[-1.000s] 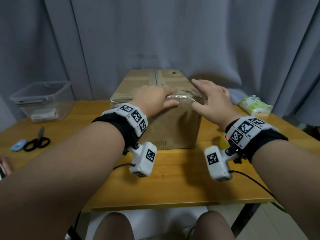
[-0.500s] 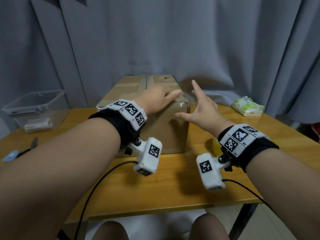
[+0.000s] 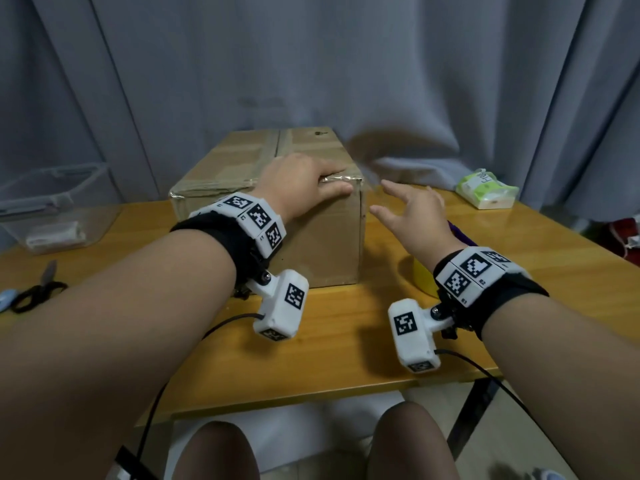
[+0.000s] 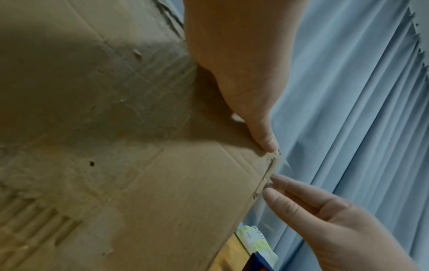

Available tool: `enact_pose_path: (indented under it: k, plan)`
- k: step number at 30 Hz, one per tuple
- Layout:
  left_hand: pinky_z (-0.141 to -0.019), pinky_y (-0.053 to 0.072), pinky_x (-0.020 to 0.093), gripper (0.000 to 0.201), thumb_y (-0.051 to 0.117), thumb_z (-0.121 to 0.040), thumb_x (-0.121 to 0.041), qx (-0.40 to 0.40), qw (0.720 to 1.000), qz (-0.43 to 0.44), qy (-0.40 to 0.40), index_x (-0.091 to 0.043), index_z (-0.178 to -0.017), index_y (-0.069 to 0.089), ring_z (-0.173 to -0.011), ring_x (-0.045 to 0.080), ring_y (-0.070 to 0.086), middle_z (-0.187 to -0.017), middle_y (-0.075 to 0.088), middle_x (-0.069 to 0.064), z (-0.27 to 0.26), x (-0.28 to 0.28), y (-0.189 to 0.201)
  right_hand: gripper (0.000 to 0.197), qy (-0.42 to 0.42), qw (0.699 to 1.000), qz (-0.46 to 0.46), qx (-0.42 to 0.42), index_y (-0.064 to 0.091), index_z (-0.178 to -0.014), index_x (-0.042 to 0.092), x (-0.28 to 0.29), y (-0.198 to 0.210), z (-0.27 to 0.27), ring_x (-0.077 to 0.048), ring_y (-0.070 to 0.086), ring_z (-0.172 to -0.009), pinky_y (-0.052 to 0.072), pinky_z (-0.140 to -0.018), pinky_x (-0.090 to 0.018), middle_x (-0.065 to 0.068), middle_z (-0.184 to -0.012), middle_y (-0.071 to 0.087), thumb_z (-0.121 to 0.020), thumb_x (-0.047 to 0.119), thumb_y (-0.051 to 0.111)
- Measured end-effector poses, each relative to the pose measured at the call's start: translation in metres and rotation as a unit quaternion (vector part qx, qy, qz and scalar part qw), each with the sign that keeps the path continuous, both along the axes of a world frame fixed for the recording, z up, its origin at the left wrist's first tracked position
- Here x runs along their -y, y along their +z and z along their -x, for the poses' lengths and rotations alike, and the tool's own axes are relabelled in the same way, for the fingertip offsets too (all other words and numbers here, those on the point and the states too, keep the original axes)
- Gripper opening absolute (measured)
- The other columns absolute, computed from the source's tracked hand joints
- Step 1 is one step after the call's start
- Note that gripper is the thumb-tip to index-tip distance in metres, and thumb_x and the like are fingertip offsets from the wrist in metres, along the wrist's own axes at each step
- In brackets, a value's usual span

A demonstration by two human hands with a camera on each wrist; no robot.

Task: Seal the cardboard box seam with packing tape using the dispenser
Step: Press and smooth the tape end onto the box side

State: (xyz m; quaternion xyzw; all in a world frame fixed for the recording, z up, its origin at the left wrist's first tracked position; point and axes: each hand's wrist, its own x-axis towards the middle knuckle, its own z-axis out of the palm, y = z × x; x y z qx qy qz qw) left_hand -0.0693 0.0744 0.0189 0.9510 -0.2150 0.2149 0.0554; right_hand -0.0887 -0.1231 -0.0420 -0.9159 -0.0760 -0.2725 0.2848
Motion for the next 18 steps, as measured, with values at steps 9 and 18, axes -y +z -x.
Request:
enact_pose_path:
  k: [9,18]
  plan:
    - [-0.098,0.044,0.037,0.053,0.049,-0.084,-0.064,-0.05,0.999,0.018,0.012,-0.035,-0.128,0.056,-0.12,0.022,0.054,-0.128,0.062,-0.003,0.0,0.0,0.004,0.031,-0.08,0.976,0.185,0.085,0.07,-0.108,0.017,-0.002,0.008,0.007,-0.026,0.065,-0.088,0.013,-0.116,-0.032,-0.009,-0.089,0.074,-0.099,0.024,0.041]
    - [-0.099,0.043,0.037,0.054,0.05,-0.084,-0.064,-0.061,0.998,0.022,0.018,-0.035,-0.129,0.055,-0.122,0.023,0.052,-0.131,0.06,-0.002,-0.003,0.0,0.004,0.028,0.002,0.998,0.037,0.051,0.068,-0.113,0.01,-0.006,-0.003,0.013,-0.022,0.063,-0.103,0.033,-0.11,-0.031,-0.007,-0.109,0.071,-0.096,0.023,0.05]
